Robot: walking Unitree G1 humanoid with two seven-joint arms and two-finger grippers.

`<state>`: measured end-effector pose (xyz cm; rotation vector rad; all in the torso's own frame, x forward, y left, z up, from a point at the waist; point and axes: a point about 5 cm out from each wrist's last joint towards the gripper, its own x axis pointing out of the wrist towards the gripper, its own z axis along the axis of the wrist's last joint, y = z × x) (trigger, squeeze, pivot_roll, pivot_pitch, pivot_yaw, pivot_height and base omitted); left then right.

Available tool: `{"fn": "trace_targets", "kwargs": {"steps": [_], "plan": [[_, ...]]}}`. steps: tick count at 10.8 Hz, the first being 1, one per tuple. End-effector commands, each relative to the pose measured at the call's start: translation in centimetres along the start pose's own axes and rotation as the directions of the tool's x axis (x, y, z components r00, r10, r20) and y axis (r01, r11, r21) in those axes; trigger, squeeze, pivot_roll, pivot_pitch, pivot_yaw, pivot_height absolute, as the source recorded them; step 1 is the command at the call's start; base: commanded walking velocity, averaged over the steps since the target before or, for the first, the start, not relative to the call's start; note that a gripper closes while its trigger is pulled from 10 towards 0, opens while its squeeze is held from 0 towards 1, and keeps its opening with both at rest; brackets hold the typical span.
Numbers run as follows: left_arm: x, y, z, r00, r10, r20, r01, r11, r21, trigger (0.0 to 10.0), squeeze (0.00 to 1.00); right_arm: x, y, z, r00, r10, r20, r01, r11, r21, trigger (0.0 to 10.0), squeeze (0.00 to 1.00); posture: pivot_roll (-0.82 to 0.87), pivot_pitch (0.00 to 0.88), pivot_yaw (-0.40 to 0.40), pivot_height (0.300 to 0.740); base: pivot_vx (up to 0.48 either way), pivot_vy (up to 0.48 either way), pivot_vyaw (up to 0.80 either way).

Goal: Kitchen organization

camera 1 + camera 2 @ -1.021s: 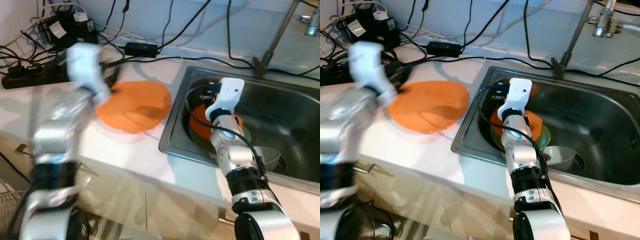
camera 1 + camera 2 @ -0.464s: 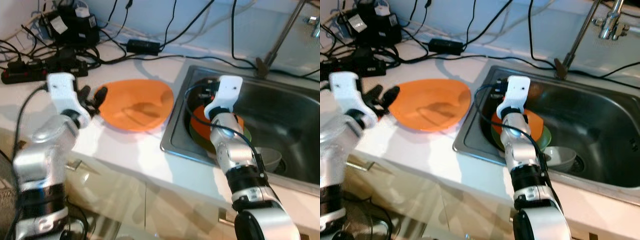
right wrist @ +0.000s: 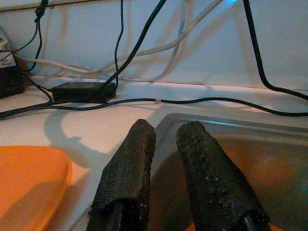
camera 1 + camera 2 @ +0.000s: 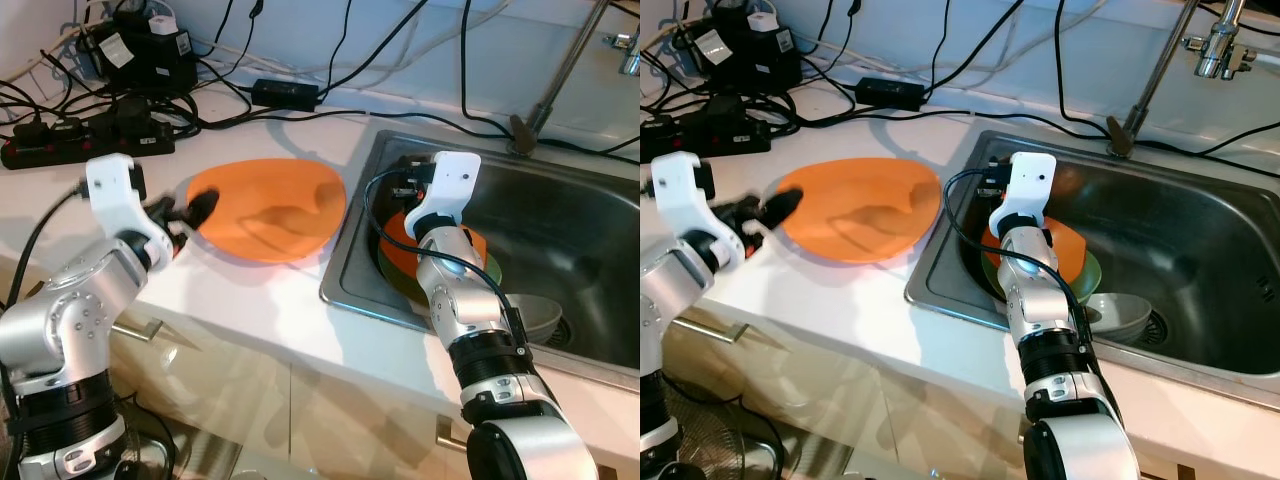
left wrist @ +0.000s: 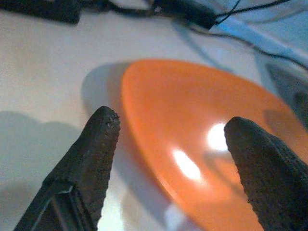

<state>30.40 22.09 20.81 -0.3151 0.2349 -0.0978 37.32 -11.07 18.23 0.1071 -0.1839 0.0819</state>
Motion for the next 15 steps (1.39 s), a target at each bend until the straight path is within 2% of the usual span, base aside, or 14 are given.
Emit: {"fn": "trace_targets", "kwargs": {"steps": [1,3,5,6,7,8,10,12,15], "plan": [[0.1,-0.2,0.0,1.0,0.009,-0.026,-0.009,1.0,-0.025,10.0,0.0,-0.1,-0.2,0.0,1.0,-0.007,0.005,0.007,1.0,0.005,10.0,0.0,0.28,0.039,-0.026,0.74,0.0,0.0,0.0],[0.2,0.0,-0.1,0.997,0.049,-0.062,-0.055,0.995,-0.084,10.0,0.0,-0.1,-0.3,-0.1,1.0,-0.009,0.005,0.009,1.0,0.006,10.0,0.0,0.28,0.043,-0.026,0.74,0.0,0.0,0.0],[0.4,-0.1,-0.7,0.994,0.036,-0.1,-0.054,0.982,-0.183,10.0,0.0,-0.1,-0.2,0.0,1.0,-0.008,0.005,0.008,1.0,0.006,10.0,0.0,0.28,0.047,-0.029,0.74,0.0,0.0,0.0],[0.5,-0.4,-0.9,0.994,0.02,-0.103,-0.045,0.967,-0.252,10.0,0.0,-0.1,-0.2,0.0,1.0,-0.008,0.006,0.008,1.0,0.007,10.0,0.0,0.28,0.048,-0.03,0.74,0.0,0.0,0.0],[0.9,-1.0,-1.2,0.994,-0.015,-0.107,-0.025,0.931,-0.364,10.0,0.0,-0.1,-0.2,0.0,1.0,-0.007,0.006,0.007,1.0,0.007,10.0,0.0,0.28,0.049,-0.03,0.74,0.0,0.0,0.0],[1.3,-1.6,-1.4,0.992,-0.06,-0.108,0.006,0.9,-0.437,10.0,0.0,-0.1,-0.1,0.0,1.0,-0.006,0.006,0.006,1.0,0.008,10.0,0.0,0.28,0.051,-0.028,0.74,0.0,0.0,0.0],[1.9,-2.3,-2.0,0.985,-0.103,-0.135,0.028,0.881,-0.473,10.0,0.0,-0.1,-0.1,0.0,1.0,-0.007,0.007,0.007,1.0,0.009,10.0,0.0,0.28,0.05,-0.025,0.74,0.0,0.0,0.0],[3.1,-3.0,-2.6,0.969,-0.142,-0.202,0.028,0.875,-0.484,10.0,0.0,-0.2,-0.3,0.0,1.0,-0.017,0.009,0.017,1.0,0.009,10.0,0.0,0.27,0.047,-0.015,0.74,0.0,0.0,0.0],[4.3,-4.7,-3.0,0.954,-0.221,-0.204,0.085,0.85,-0.52,10.0,0.0,-0.3,-0.4,0.0,1.0,-0.026,0.009,0.026,1.0,0.011,10.0,0.0,0.26,0.047,-0.01,0.74,0.0,0.0,0.0]]}}
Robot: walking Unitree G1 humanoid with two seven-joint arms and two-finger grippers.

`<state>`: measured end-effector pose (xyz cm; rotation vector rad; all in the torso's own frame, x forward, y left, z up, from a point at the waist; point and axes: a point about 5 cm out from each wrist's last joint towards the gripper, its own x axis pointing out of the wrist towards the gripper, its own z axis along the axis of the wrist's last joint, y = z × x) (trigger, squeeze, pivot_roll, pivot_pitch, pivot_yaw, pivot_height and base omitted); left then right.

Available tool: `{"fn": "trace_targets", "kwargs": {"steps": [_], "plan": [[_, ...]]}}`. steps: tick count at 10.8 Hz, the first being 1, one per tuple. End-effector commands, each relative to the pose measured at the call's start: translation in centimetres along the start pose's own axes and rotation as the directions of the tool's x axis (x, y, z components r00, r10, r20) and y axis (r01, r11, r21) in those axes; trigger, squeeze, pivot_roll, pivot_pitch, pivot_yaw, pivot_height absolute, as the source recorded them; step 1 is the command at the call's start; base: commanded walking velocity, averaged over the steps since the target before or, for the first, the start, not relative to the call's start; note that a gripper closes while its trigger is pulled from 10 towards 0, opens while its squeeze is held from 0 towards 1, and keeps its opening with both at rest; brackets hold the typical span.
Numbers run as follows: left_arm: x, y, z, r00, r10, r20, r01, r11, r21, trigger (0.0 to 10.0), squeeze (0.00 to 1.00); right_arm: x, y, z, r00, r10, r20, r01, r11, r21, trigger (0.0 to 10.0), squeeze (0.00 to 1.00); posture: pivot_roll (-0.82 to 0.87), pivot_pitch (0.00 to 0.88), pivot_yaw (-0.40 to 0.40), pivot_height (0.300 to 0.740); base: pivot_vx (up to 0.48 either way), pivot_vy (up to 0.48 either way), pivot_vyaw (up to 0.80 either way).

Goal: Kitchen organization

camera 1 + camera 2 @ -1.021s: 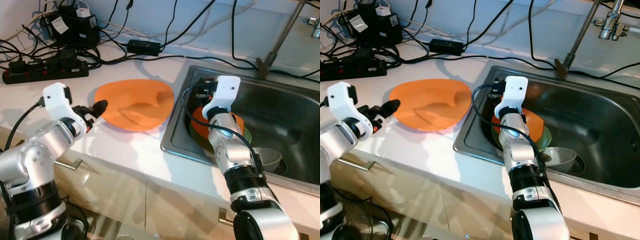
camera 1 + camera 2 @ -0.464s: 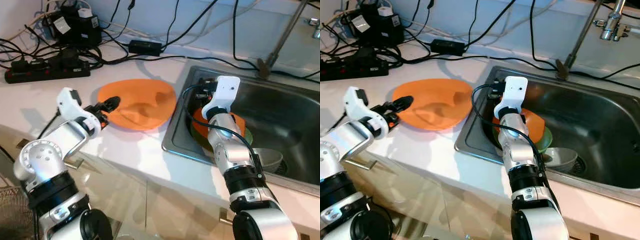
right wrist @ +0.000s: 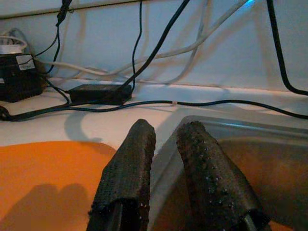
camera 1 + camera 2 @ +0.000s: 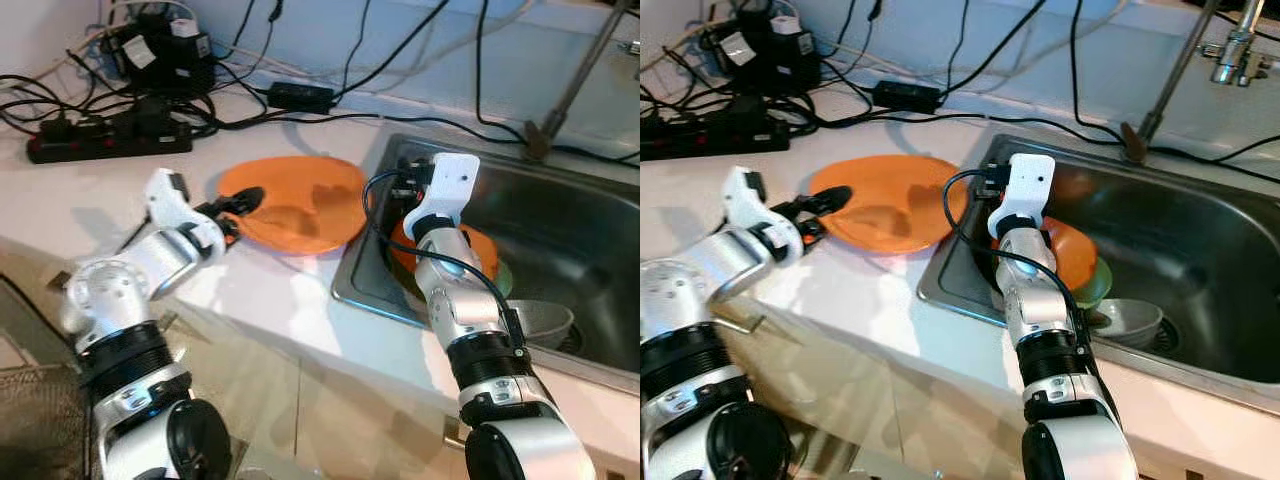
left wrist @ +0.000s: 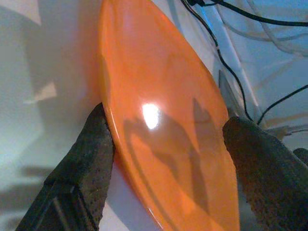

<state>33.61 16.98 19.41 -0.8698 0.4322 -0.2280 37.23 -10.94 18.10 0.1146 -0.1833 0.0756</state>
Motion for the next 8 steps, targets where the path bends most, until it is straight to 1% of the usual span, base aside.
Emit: {"fn": "trace_targets", "kwargs": {"steps": [1,3,4,5,6,8], "plan": [[1.1,-0.7,-1.7,0.994,-0.031,-0.1,0.031,1.0,-0.005,10.0,0.0,-0.2,-0.5,0.1,1.0,-0.02,0.008,0.02,1.0,0.004,10.0,0.0,0.25,0.047,-0.009,0.74,0.0,0.0,0.0],[1.8,-1.9,-4.0,0.978,-0.089,-0.189,0.088,0.996,-0.012,10.0,0.0,-0.2,-0.6,0.0,1.0,-0.024,0.007,0.024,1.0,0.002,10.0,0.0,0.25,0.047,-0.007,0.74,0.0,0.0,0.0],[2.0,-2.2,-4.5,0.974,-0.098,-0.205,0.098,0.995,-0.011,10.0,0.0,-0.2,-0.6,0.0,1.0,-0.024,0.006,0.024,1.0,0.002,10.0,0.0,0.25,0.047,-0.007,0.74,0.0,0.0,0.0],[2.2,-2.5,-4.8,0.973,-0.103,-0.208,0.103,0.995,-0.012,9.3,0.0,-0.2,-0.6,0.0,1.0,-0.024,0.006,0.024,1.0,0.002,10.0,0.0,0.25,0.047,-0.007,0.74,0.0,0.0,0.0],[2.6,-2.6,-5.0,0.976,-0.095,-0.197,0.095,0.995,-0.007,0.0,0.0,-0.2,-0.7,0.1,1.0,-0.025,0.008,0.025,1.0,0.001,10.0,0.0,0.24,0.044,-0.007,0.74,0.0,0.0,0.0],[2.8,-2.3,-4.8,0.986,-0.056,-0.155,0.059,0.998,0.012,0.0,0.0,-0.2,-0.8,0.1,1.0,-0.028,0.009,0.028,1.0,-0.002,10.0,0.0,0.24,0.043,-0.008,0.74,0.0,0.0,0.0]]}}
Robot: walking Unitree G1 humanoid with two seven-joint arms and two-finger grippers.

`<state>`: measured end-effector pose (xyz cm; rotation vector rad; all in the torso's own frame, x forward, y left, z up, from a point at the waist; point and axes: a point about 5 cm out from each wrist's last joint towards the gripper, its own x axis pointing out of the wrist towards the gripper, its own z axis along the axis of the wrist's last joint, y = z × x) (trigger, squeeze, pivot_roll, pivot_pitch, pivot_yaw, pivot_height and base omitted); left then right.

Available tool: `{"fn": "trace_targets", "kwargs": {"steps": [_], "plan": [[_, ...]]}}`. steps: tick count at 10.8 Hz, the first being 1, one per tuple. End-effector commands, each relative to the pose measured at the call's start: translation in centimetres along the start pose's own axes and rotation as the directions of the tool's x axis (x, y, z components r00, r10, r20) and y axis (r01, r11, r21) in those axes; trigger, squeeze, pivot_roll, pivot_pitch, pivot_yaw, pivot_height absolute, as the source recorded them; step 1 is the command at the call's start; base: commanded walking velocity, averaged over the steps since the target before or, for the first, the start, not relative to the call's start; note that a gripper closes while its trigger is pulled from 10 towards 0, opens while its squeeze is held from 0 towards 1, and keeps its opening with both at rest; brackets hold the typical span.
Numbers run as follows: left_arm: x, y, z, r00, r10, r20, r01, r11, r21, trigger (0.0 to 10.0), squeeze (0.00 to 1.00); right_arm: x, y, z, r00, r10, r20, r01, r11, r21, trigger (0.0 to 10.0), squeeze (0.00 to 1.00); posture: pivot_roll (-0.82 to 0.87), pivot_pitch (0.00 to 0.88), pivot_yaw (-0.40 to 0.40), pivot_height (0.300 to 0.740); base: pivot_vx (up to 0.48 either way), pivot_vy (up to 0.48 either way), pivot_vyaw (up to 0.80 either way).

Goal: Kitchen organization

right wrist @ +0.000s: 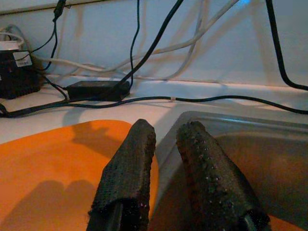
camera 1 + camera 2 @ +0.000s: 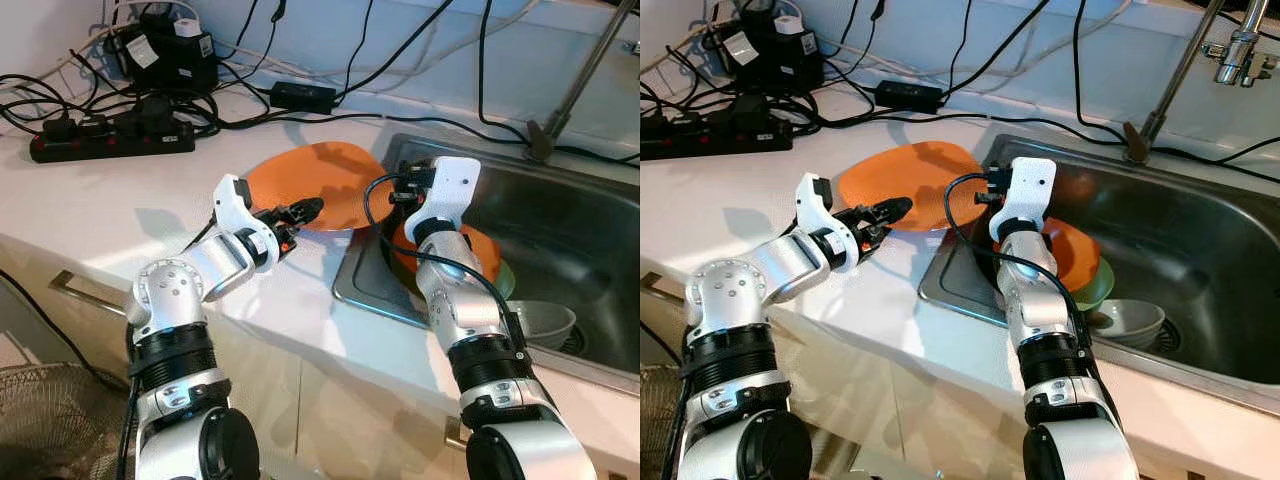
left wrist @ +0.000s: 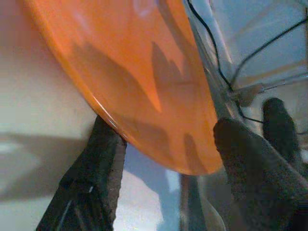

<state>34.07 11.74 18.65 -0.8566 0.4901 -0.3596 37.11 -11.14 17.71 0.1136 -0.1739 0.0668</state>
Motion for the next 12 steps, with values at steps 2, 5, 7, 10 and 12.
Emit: {"fn": "trace_targets", "kwargs": {"steps": [2,5,7,10,12], "plan": [[0.1,0.9,0.6,0.992,0.101,0.077,-0.104,0.994,0.031,0.0,0.0,0.0,-0.5,0.5,1.0,-0.02,0.02,0.02,1.0,0.001,10.0,0.0,0.24,0.041,-0.009,0.74,0.0,0.0,0.0],[0.2,0.5,1.3,0.986,0.086,0.141,-0.089,0.996,0.017,0.0,0.0,0.1,-0.5,0.5,1.0,-0.02,0.02,0.02,1.0,0.001,10.0,0.0,0.24,0.038,-0.011,0.74,0.0,0.0,0.0],[0.4,0.5,1.2,0.985,0.087,0.148,-0.088,0.996,0.003,0.0,0.0,0.1,-0.6,0.5,1.0,-0.022,0.02,0.022,1.0,-0.002,10.0,0.0,0.23,0.035,-0.008,0.74,0.0,0.0,0.0],[0.2,0.6,0.9,0.986,0.082,0.144,-0.084,0.996,0.002,0.0,0.0,0.0,-0.6,0.5,1.0,-0.024,0.019,0.024,1.0,0.0,10.0,0.0,0.24,0.038,-0.011,0.74,0.0,0.0,0.0],[0.3,0.4,0.9,0.985,0.079,0.151,-0.081,0.997,0.009,0.0,0.0,0.1,-0.7,0.6,0.999,-0.024,0.025,0.024,1.0,0.003,10.0,0.0,0.24,0.037,-0.013,0.74,0.0,0.0,0.0]]}}
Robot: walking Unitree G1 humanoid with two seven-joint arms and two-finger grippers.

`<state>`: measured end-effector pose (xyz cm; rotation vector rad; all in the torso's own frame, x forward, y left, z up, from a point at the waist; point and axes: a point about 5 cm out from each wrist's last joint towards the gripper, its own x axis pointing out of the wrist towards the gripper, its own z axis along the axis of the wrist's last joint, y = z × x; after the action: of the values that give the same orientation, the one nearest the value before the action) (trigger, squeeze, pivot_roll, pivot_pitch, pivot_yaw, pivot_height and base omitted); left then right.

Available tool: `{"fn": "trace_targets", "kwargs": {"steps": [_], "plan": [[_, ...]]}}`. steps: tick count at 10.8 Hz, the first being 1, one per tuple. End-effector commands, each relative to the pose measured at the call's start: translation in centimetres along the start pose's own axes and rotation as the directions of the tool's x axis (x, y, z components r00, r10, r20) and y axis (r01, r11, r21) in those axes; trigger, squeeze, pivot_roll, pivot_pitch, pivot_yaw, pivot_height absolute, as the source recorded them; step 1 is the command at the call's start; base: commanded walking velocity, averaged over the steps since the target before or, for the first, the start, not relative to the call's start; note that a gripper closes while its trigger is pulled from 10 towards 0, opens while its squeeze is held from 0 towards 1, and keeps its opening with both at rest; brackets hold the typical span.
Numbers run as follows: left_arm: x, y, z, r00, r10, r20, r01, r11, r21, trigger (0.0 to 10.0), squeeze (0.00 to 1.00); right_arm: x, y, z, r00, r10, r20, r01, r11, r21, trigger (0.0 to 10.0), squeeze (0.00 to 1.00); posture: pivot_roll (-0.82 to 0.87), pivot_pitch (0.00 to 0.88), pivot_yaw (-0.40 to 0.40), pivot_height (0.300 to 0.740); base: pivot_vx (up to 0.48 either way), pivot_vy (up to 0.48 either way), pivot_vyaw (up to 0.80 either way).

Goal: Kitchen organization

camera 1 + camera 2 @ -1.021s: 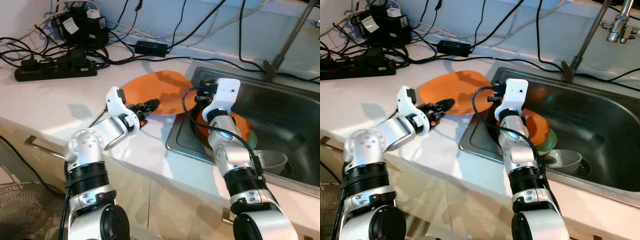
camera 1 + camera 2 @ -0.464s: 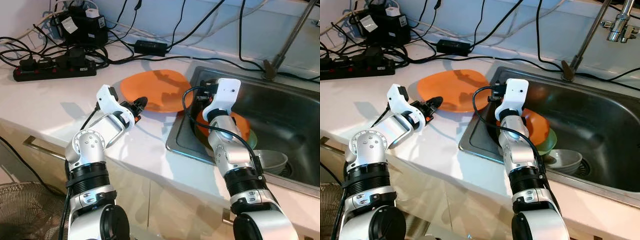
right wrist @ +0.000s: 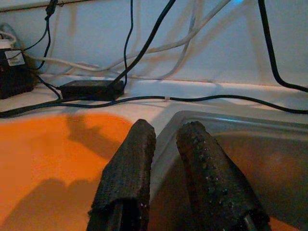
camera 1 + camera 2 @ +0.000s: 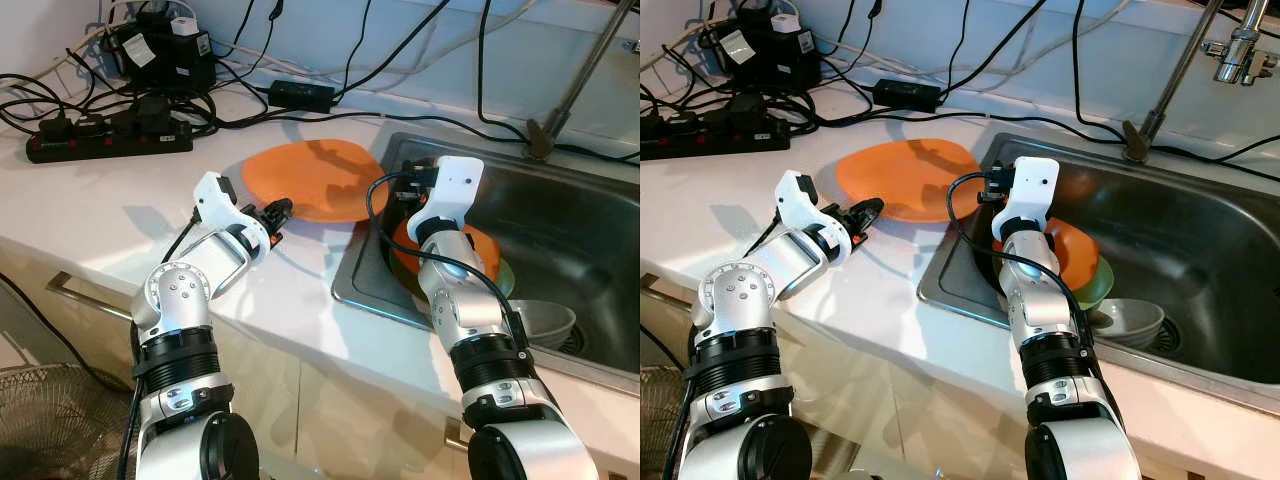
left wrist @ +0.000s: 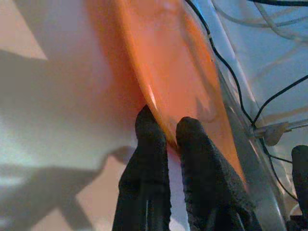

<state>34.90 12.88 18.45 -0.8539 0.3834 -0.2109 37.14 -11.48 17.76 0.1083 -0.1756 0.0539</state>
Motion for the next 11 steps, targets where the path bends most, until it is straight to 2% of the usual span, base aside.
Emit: {"fn": "trace_targets", "kwargs": {"steps": [1,4,6,7,8,9,10,11], "plan": [[0.0,-0.6,-0.1,1.0,-0.013,0.004,0.013,1.0,0.014,0.0,0.0,0.0,-0.6,0.4,1.0,-0.016,0.02,0.016,1.0,0.007,10.0,0.0,0.23,0.036,-0.014,0.74,0.0,0.0,0.0],[-0.1,-0.9,0.3,0.999,-0.026,0.048,0.026,1.0,0.01,0.0,0.0,0.0,-0.6,0.4,1.0,-0.018,0.018,0.018,1.0,0.006,10.0,0.0,0.24,0.029,-0.016,0.74,0.0,0.0,0.0],[-0.3,-1.4,1.2,0.988,-0.071,0.135,0.073,0.997,-0.012,0.0,0.0,0.2,-0.7,0.6,0.999,-0.023,0.022,0.023,1.0,0.006,10.0,0.0,0.24,0.024,-0.017,0.74,0.0,0.0,0.0],[-0.6,-2.3,2.0,0.97,-0.134,0.202,0.143,0.989,-0.029,0.0,0.0,0.2,-0.9,0.7,0.999,-0.028,0.026,0.027,1.0,0.003,10.0,0.0,0.24,0.023,-0.018,0.74,0.0,0.0,0.0],[-1.0,-3.4,2.7,0.937,-0.208,0.28,0.231,0.972,-0.052,0.0,0.0,0.3,-1.0,0.8,0.999,-0.03,0.029,0.03,1.0,0.002,10.0,0.0,0.24,0.02,-0.019,0.74,0.0,0.0,0.0],[-1.1,-3.7,2.9,0.927,-0.23,0.297,0.255,0.966,-0.045,0.0,0.0,0.3,-1.0,0.8,0.999,-0.03,0.03,0.03,1.0,0.002,10.0,0.0,0.23,0.02,-0.019,0.74,0.0,0.0,0.0],[-1.3,-4.2,3.2,0.907,-0.253,0.336,0.289,0.955,-0.063,10.0,0.0,0.4,-1.0,1.0,0.999,-0.028,0.037,0.028,1.0,0.005,10.0,0.05,0.23,0.019,-0.021,0.74,0.0,0.0,0.0],[-1.5,-4.2,3.4,0.897,-0.267,0.352,0.305,0.951,-0.057,10.0,0.0,0.5,-1.1,1.2,0.999,-0.021,0.046,0.021,1.0,0.014,10.0,1.0,0.23,0.018,-0.022,0.74,0.0,0.0,0.0]]}}
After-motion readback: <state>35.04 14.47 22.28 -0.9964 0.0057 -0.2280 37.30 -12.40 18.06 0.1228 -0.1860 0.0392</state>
